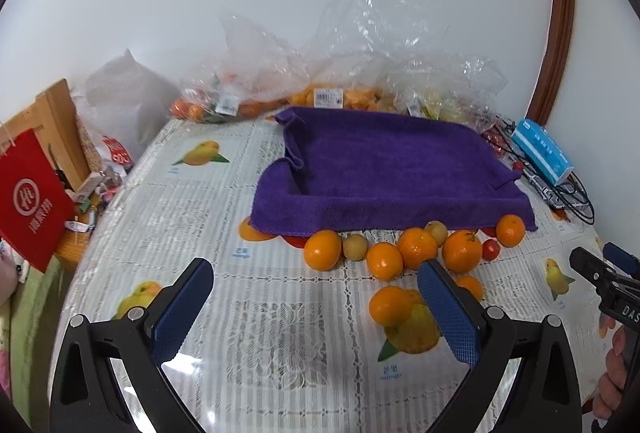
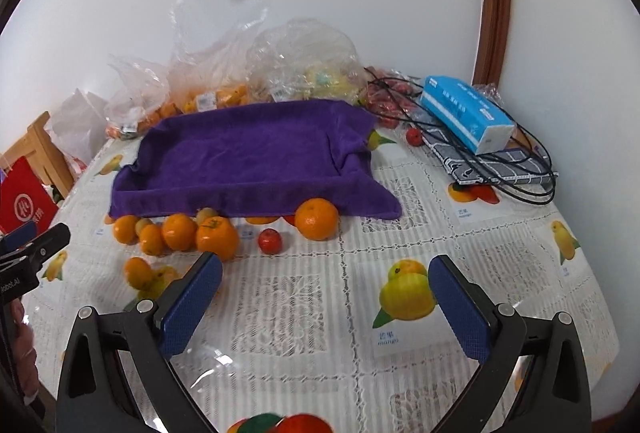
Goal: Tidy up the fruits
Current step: 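Grasp a large orange with the right tool while the left tool grasps another orange, then lift both held oranges and carry them over the purple towel, then open both tools to drop the oranges onto the purple towel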
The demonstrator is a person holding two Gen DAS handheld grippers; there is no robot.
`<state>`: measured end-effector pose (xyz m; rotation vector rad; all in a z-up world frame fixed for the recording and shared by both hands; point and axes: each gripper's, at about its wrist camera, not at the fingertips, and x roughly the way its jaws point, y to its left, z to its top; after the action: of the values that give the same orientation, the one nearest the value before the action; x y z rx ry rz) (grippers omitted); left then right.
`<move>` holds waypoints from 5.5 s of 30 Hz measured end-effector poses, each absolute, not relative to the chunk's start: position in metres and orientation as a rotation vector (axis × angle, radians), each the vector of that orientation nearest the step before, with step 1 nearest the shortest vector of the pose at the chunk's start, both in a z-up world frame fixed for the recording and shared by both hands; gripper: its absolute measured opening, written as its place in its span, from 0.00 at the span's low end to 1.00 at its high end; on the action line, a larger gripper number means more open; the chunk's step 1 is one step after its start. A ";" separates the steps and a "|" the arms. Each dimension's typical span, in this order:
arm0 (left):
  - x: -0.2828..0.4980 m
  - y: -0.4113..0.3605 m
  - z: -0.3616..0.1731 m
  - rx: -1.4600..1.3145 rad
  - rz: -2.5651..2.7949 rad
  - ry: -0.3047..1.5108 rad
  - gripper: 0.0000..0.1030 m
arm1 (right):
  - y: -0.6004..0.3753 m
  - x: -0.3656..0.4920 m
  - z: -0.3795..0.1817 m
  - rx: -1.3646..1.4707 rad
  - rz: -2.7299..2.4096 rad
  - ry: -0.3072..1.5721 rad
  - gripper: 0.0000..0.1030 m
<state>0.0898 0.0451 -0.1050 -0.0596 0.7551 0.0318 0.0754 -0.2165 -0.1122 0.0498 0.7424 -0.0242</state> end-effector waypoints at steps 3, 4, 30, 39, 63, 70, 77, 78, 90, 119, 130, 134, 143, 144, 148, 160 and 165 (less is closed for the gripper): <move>0.102 0.046 -0.114 -0.056 0.026 0.793 0.99 | -0.222 0.088 -0.125 0.067 -0.029 0.775 0.96; 0.105 0.047 -0.116 -0.059 0.026 0.801 0.99 | -0.224 0.094 -0.130 0.080 -0.021 0.783 0.91; 0.154 0.073 -0.158 -0.107 -0.026 0.895 0.77 | -0.209 0.188 -0.194 0.034 0.042 0.871 0.51; 0.164 0.062 -0.171 -0.084 -0.076 0.923 0.55 | -0.209 0.187 -0.194 0.009 0.035 0.861 0.46; 0.154 0.069 -0.166 -0.079 -0.067 0.888 0.31 | -0.211 0.172 -0.184 0.064 0.092 0.832 0.42; 0.150 0.065 -0.138 -0.056 -0.070 0.837 0.31 | -0.213 0.156 -0.163 0.077 0.103 0.800 0.42; 0.161 0.059 -0.115 -0.064 -0.074 0.778 0.31 | -0.215 0.150 -0.127 0.077 0.095 0.735 0.42; 0.163 0.057 -0.113 -0.063 -0.075 0.773 0.31 | -0.214 0.151 -0.121 0.075 0.096 0.722 0.42; 0.220 0.033 -0.107 -0.070 -0.081 0.732 0.31 | -0.200 0.189 -0.090 0.035 0.112 0.637 0.42; 0.265 0.023 -0.150 -0.092 -0.081 0.774 0.31 | -0.211 0.251 -0.140 0.072 0.117 0.703 0.42; 0.267 0.019 -0.157 -0.081 -0.076 0.802 0.31 | -0.194 0.256 -0.159 0.038 0.148 0.759 0.42; 0.267 0.017 -0.158 -0.075 -0.078 0.807 0.31 | -0.189 0.257 -0.163 0.030 0.156 0.774 0.42; 0.269 0.015 -0.161 -0.077 -0.086 0.826 0.31 | -0.190 0.260 -0.167 0.039 0.146 0.800 0.42; 0.269 0.014 -0.161 -0.075 -0.088 0.826 0.31 | -0.190 0.260 -0.168 0.039 0.146 0.802 0.42; 0.268 0.013 -0.161 -0.077 -0.100 0.823 0.31 | -0.190 0.260 -0.168 0.037 0.146 0.805 0.43; 0.257 0.017 -0.144 -0.109 -0.128 0.754 0.60 | -0.194 0.250 -0.150 0.036 0.133 0.742 0.76; 0.255 0.014 -0.141 -0.092 -0.097 0.745 0.75 | -0.198 0.249 -0.144 0.026 0.081 0.730 0.91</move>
<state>0.2555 0.0139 -0.1411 -0.0920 0.7452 -0.0969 0.2488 -0.1982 -0.1441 0.0258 0.7296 0.0807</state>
